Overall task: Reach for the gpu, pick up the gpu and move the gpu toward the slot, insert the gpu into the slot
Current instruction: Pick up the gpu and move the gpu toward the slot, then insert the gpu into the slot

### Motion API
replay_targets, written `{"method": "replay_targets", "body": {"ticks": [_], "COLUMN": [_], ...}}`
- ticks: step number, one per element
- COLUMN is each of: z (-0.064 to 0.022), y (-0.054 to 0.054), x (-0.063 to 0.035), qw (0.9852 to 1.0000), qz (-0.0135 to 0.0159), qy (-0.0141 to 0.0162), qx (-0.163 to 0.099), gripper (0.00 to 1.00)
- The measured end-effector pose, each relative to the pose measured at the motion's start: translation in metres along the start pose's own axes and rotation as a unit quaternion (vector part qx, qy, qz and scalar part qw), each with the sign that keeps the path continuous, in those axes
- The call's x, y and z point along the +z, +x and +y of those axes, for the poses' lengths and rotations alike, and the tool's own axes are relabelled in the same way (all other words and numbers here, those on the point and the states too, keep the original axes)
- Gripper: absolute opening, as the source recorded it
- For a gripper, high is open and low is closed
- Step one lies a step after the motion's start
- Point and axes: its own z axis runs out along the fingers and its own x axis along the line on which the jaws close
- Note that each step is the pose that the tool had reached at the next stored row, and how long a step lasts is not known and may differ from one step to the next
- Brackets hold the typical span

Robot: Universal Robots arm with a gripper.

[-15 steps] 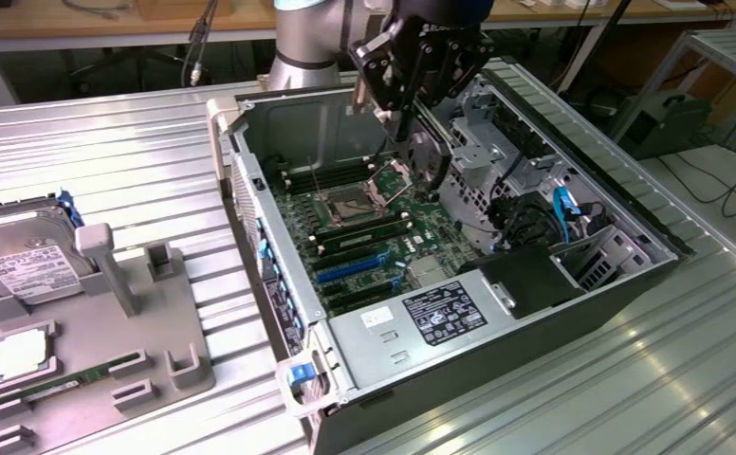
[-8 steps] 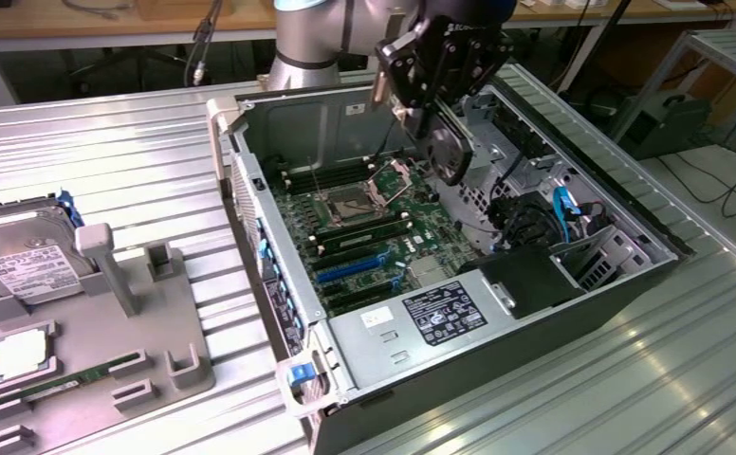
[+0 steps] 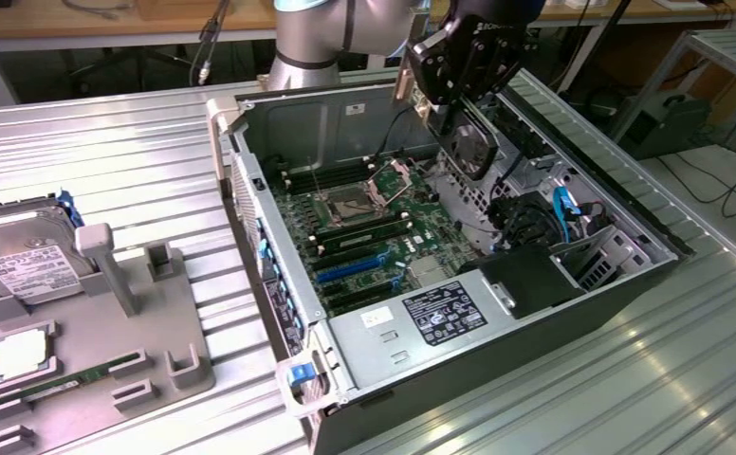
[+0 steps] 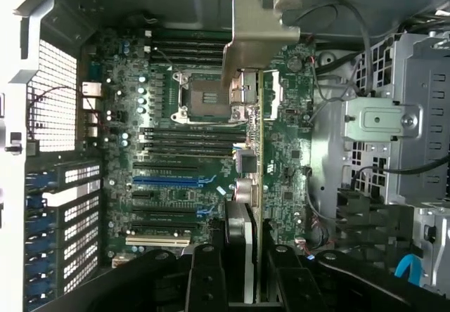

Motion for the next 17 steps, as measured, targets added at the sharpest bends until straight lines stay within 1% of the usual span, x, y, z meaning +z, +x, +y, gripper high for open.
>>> {"method": "replay_targets", "body": {"ticks": [15,17], "z": [0.0,0.0], "y": [-0.0005,-0.0005], "x": [0.0001,0.0001], "qw": [1.0,1.0], "qz": [0.0,0.0003], "qy": [0.0,-0.0003], "qx": [0.0,-0.008], "gripper": [0.28,0.28]}}
